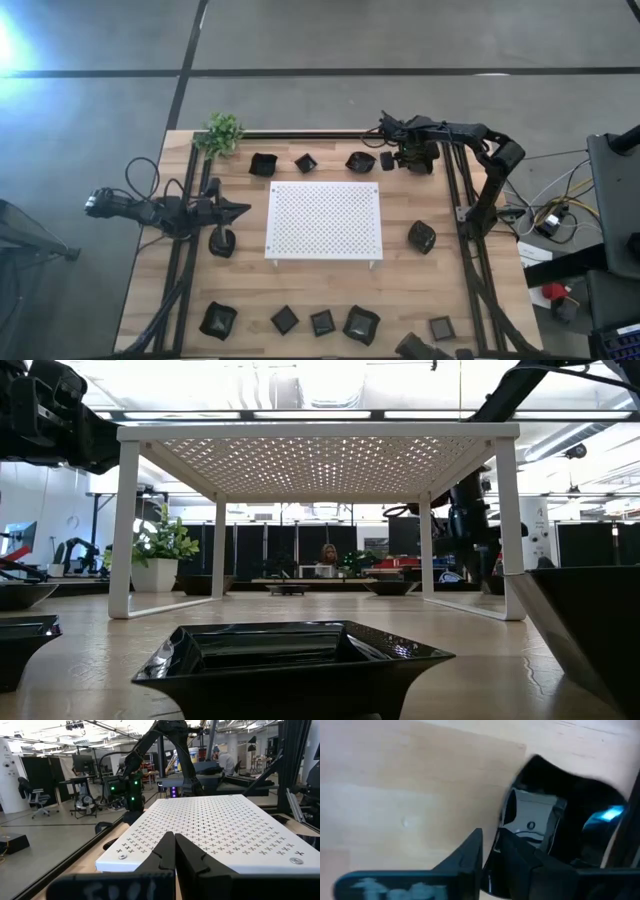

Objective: Pick & Place Mini shaped plates
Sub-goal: Put the black distorted square plate on the shelf

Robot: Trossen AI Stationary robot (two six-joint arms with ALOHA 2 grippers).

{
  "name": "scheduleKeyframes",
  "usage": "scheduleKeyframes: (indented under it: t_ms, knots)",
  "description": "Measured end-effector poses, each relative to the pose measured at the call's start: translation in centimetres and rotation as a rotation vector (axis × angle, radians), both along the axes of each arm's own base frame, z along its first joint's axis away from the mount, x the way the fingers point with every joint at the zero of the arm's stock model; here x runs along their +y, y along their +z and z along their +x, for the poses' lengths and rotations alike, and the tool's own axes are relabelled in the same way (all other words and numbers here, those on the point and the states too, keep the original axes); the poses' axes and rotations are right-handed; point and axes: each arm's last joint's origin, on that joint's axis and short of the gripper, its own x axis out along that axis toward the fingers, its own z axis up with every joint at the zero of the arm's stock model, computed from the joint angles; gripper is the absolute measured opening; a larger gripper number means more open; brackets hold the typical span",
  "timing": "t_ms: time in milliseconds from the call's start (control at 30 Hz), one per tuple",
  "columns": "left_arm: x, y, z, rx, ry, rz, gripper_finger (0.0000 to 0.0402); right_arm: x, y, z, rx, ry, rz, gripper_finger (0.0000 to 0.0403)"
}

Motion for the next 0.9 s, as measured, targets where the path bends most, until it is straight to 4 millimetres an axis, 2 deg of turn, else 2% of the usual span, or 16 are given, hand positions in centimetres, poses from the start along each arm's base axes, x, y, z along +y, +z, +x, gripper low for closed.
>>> scheduleKeyframes:
  t_ms: [100, 233, 367, 600, 900]
  knots:
    - [0.0, 0.0, 0.0, 0.000, 0.000, 0.000, 0.0000, 0.1, -0.1, -0.1, 0.017, 0.045, 0.002, 0.0017]
    - [0.0, 0.0, 0.0, 0.000, 0.000, 0.000, 0.0000, 0.2, 0.1, 0.0, 0.047, 0.121, -0.002, 0.0009]
    - [0.0, 0.0, 0.0, 0.000, 0.000, 0.000, 0.0000, 0.8, 1.3, 0.4, 0.073, 0.211, -0.032, 0.0008]
    - [0.0, 0.0, 0.0, 0.000, 0.000, 0.000, 0.0000, 2.8, 5.1, 0.8, 0.083, 0.358, -0.158, 0.0008]
    - [0.0, 0.0, 0.0, 0.000, 0.000, 0.000, 0.0000, 6.9, 10.7, 0.9, 0.004, 0.638, -0.307, 0.0008]
